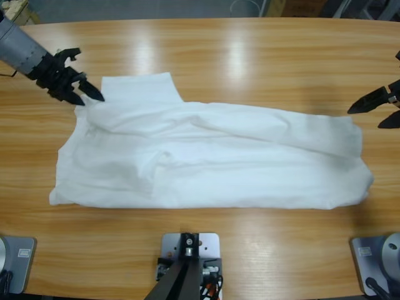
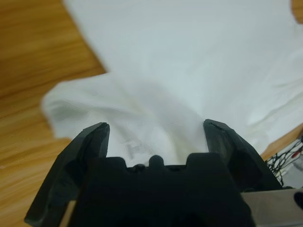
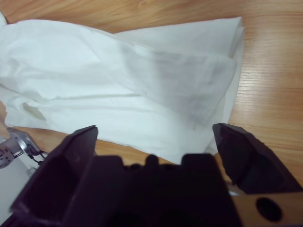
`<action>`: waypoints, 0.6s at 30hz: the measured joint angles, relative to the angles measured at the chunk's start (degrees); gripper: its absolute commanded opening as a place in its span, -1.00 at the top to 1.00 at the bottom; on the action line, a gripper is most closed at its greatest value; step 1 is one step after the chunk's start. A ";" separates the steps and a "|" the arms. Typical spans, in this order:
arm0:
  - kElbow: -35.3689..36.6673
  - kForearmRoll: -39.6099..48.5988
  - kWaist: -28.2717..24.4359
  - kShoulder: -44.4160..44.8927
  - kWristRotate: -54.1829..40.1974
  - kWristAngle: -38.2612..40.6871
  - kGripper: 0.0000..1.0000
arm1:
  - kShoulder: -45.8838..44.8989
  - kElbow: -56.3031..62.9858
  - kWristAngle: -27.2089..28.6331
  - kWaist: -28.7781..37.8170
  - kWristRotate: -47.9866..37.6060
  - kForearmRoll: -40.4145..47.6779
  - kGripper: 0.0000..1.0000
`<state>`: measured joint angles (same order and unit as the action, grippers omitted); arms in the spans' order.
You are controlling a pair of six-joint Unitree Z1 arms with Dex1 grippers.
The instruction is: Fold clothes
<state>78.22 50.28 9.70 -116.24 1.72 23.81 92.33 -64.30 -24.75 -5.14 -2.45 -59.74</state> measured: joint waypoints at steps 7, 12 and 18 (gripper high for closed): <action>-2.40 -2.03 -2.18 0.04 0.00 0.26 -0.55 | 0.00 0.01 0.00 0.00 0.00 0.00 -1.00; -2.79 -3.34 -0.43 3.94 -0.46 0.28 -0.55 | 0.00 0.35 0.00 0.00 0.15 0.31 -1.00; -4.93 -7.51 0.57 10.12 -0.61 0.28 -0.55 | 0.00 0.66 0.00 0.00 0.16 0.50 -1.00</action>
<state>73.29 42.77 10.27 -106.11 1.11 24.09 92.33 -63.64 -24.75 -5.13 -2.29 -59.23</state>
